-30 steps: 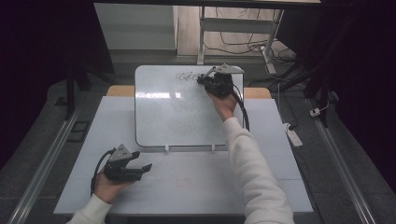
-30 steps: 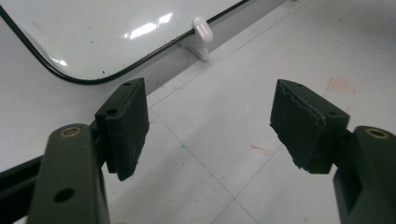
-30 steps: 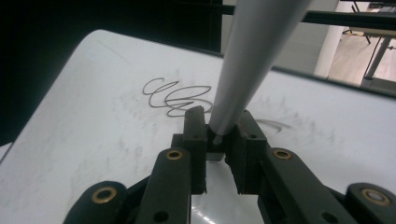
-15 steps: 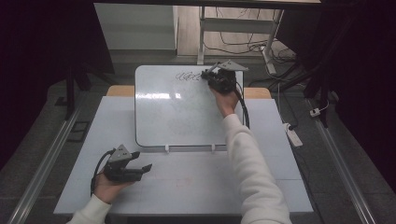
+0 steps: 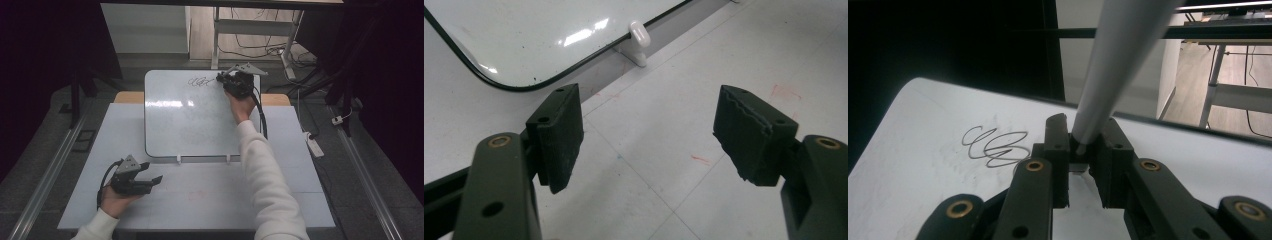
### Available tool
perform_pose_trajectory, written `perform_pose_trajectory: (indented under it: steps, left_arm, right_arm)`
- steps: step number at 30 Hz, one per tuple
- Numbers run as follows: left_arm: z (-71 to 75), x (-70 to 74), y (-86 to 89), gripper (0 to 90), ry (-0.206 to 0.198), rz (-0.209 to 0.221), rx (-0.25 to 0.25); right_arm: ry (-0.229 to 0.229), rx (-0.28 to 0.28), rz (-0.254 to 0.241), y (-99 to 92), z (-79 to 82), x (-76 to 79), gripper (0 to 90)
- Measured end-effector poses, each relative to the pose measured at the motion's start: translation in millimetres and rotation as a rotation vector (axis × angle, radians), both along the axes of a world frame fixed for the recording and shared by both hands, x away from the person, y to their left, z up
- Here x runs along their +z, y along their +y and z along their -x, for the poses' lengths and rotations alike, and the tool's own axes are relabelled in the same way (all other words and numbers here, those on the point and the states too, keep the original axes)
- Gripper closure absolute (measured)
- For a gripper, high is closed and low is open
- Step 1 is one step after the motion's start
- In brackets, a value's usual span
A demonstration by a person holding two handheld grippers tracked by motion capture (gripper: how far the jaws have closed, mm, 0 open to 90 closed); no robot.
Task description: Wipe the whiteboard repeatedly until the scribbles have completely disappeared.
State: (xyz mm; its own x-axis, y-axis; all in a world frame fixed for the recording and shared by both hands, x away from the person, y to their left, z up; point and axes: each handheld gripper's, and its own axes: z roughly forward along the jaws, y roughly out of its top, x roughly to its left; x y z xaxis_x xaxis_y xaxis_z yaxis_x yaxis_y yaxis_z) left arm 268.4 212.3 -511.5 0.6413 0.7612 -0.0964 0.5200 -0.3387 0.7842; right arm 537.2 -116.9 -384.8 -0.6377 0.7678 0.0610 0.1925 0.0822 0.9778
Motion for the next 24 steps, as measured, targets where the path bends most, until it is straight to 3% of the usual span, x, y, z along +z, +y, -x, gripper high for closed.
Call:
perform_pose_trajectory:
  steps: [3,4,5,7,8,10,12,14,15,16,18,20,21,23,24]
  left_arm:
    - [-1.7,-0.9,0.1,29.2,0.006,0.002,-0.001]
    - [-1.8,-1.0,-0.1,29.2,0.006,0.001,-0.002]
    - [-1.3,-0.7,-0.1,29.2,0.004,-0.001,-0.002]
    - [-0.3,-0.1,-0.3,29.2,0.001,-0.001,0.0]
    - [0.2,0.3,-0.4,29.2,-0.001,-0.002,0.001]
    - [0.2,0.3,-0.3,29.2,-0.001,-0.002,0.0]
    - [-0.8,-0.3,0.3,29.2,0.001,0.002,0.0]
    - [-1.8,-0.7,0.4,29.2,0.005,0.003,-0.001]
    - [-1.8,-0.7,0.4,29.2,0.005,0.003,-0.001]
    - [-1.9,-0.8,0.2,29.2,0.006,0.002,-0.002]
    - [-0.7,-0.2,-0.3,29.2,0.002,-0.002,-0.002]
    - [0.3,0.4,-0.2,29.2,-0.002,-0.001,-0.001]
    - [0.3,0.4,0.0,29.2,-0.002,0.0,-0.001]
    - [-0.4,-0.1,0.2,29.2,0.0,0.003,0.0]
    - [-1.3,-0.5,0.5,29.3,0.003,0.003,-0.002]
  right_arm:
    - [0.01,0.1,0.073,17.1,9.8,-7.2,77.5]
    - [0.01,0.1,0.073,17.1,9.8,-7.2,77.5]
    - [-0.012,0.117,0.133,22.6,11.4,-6.1,77.4]
    - [-0.028,0.074,0.101,17.6,6.4,-1.6,77.4]
    - [-0.031,0.027,0.058,11.9,2.0,2.1,77.5]
    - [-0.014,0.004,0.003,7.1,-3.0,3.5,77.5]
    - [-0.002,0.03,0.01,12.9,-0.5,-0.5,77.5]
    - [0.009,0.107,0.049,24.4,5.1,-5.6,77.5]
    - [0.009,0.107,0.049,24.4,5.1,-5.6,77.5]
    - [-0.005,0.124,0.088,30.9,7.4,-6.0,77.5]
    - [-0.008,0.122,0.089,30.0,5.4,-4.4,77.5]
    - [-0.027,0.052,0.043,21.4,-0.7,0.7,77.5]
    - [-0.012,0.028,-0.004,15.7,-4.5,2.3,77.5]
    - [-0.01,0.031,-0.001,17.3,-3.0,1.1,77.5]
    - [-0.004,0.089,0.05,26.5,3.9,-3.3,77.5]
